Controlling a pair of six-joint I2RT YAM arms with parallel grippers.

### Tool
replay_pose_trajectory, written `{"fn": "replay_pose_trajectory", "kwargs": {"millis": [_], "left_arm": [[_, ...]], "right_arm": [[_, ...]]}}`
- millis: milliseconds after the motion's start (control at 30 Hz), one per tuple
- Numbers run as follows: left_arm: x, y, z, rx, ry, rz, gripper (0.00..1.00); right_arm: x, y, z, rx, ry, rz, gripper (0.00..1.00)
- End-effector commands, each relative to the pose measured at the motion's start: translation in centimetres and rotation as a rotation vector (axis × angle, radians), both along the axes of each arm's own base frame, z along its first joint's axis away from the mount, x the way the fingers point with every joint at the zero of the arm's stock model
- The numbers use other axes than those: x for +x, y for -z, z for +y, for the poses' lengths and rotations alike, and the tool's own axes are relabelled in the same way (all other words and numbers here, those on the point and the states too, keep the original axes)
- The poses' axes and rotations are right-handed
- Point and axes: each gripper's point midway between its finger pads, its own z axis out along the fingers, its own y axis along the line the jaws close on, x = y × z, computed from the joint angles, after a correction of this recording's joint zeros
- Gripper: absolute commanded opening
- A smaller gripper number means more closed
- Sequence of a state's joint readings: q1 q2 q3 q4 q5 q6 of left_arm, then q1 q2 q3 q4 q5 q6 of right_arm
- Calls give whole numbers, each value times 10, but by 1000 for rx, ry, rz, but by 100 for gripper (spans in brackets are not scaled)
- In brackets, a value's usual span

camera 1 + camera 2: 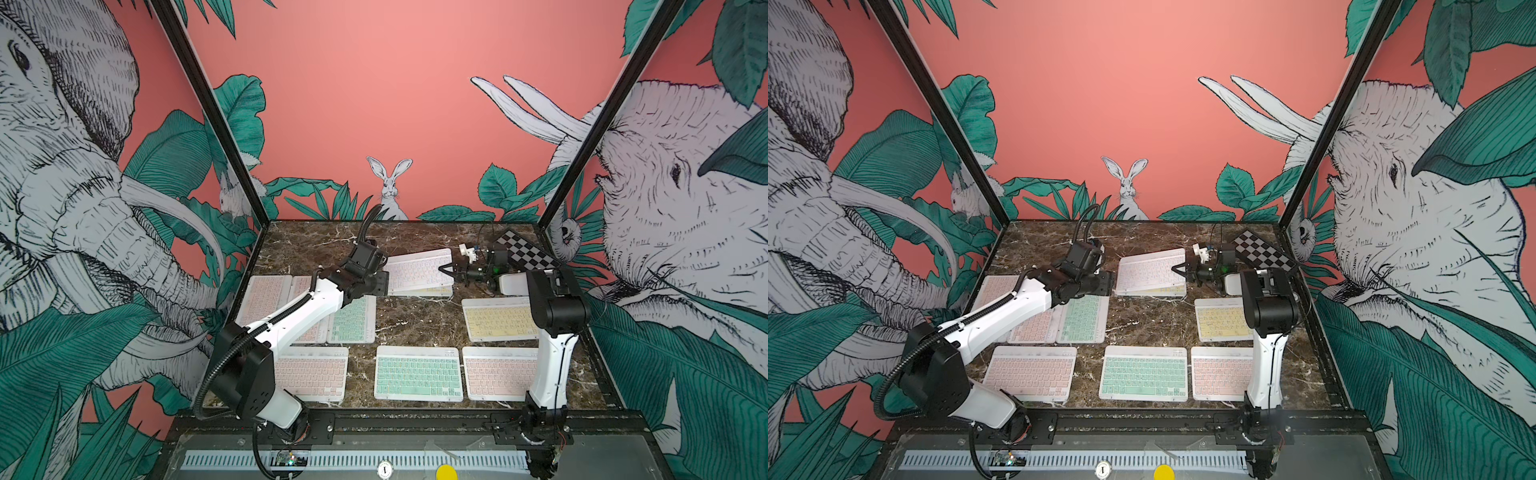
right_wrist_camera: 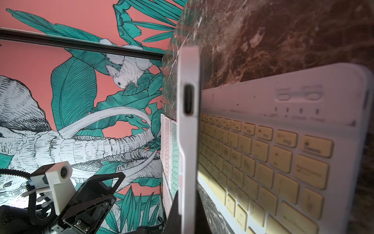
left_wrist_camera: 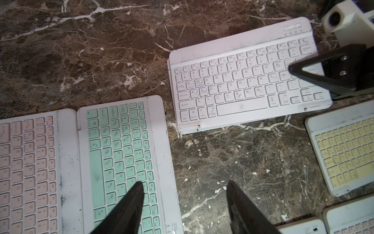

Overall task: Stack the numeric keypads
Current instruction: Place the numeric keypad at the numeric keypad.

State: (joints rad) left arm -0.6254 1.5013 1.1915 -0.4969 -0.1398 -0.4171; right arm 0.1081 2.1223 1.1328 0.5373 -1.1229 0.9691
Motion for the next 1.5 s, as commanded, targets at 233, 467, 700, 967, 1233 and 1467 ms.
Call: {"fn": "replay_pose_trajectory", "kwargs": {"millis": [233,467,700,967,1233,1467], "left_arm": [[0,-4,6,-4,-25,-2,67],[1,-4,3,-10,-17,-1,67],[6,-6,-2,-10,-6,0,67],[7,-7,-3,-3,0,-2,67],[8,-6,-3,1,-2,0,67],[8,-4,-3,3,-4,4,67]], "right_arm": [[-2,0,0,-5,-48,-18,0],[-1,6,-1,-25,-43,-12,0],[1,13,-4,-51,-33,-1,0],[4,16,-6,-60,-18,0,0],[11,19,-12,-59,8,1,0],[13,24,-15,-63,22,11,0]]}}
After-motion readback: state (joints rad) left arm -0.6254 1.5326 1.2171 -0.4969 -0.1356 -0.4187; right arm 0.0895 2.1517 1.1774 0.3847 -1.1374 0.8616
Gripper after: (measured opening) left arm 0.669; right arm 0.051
